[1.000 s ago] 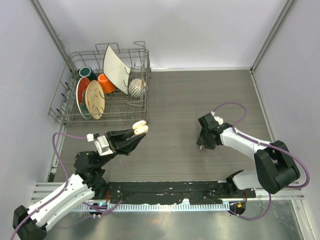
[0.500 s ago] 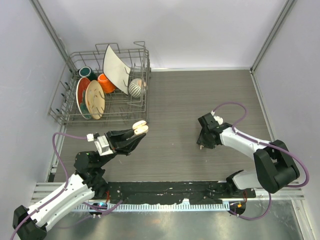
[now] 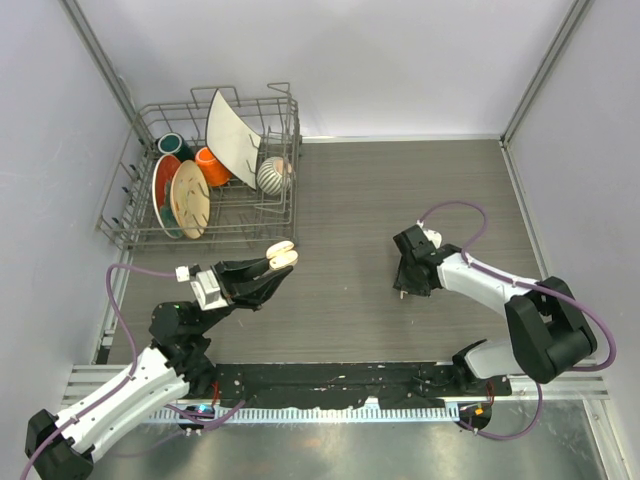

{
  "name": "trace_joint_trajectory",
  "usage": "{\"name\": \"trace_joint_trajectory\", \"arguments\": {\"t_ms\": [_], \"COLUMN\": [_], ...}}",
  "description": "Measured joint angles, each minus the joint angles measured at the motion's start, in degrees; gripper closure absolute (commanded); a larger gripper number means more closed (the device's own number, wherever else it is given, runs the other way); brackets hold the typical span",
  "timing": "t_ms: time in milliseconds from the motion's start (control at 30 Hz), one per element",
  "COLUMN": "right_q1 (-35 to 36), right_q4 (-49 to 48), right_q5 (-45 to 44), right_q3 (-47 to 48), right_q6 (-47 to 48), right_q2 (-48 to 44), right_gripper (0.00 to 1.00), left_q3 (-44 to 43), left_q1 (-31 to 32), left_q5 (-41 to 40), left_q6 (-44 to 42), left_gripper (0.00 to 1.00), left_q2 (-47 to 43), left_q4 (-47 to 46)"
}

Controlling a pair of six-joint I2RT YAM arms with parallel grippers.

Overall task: Insert the wireless bluetooth earbuds into the charging case
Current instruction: Pick up the earbud from the center of the board.

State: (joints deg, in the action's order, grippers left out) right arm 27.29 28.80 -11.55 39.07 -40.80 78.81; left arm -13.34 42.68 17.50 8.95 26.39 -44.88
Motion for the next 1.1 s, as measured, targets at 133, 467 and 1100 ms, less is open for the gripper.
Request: {"name": "trace_joint_trajectory", "arguments": {"t_ms": [133, 467, 1100], "right_q1": [0.0, 0.2, 0.2], "right_q4": [0.0, 0.0, -0.1], "right_q5": [-0.4, -0.5, -0.5], "right_q3": [0.3, 0.3, 0.2], "right_q6": [1.0, 1.7, 1.6], "right_q2": [0.3, 0.4, 0.5], "right_gripper": [0.6, 0.65, 0.86], "left_q3": [0.0, 0.0, 0.0], "left_q1": [0.0, 0.0, 0.0], "left_q5": [0.0, 0.0, 0.0], "left_q6": [0.0, 0.0, 0.0], "left_gripper": [1.0, 1.0, 1.0], "left_q2": [0.2, 0.2, 0.5], "left_q4": [0.0, 0.0, 0.0]}}
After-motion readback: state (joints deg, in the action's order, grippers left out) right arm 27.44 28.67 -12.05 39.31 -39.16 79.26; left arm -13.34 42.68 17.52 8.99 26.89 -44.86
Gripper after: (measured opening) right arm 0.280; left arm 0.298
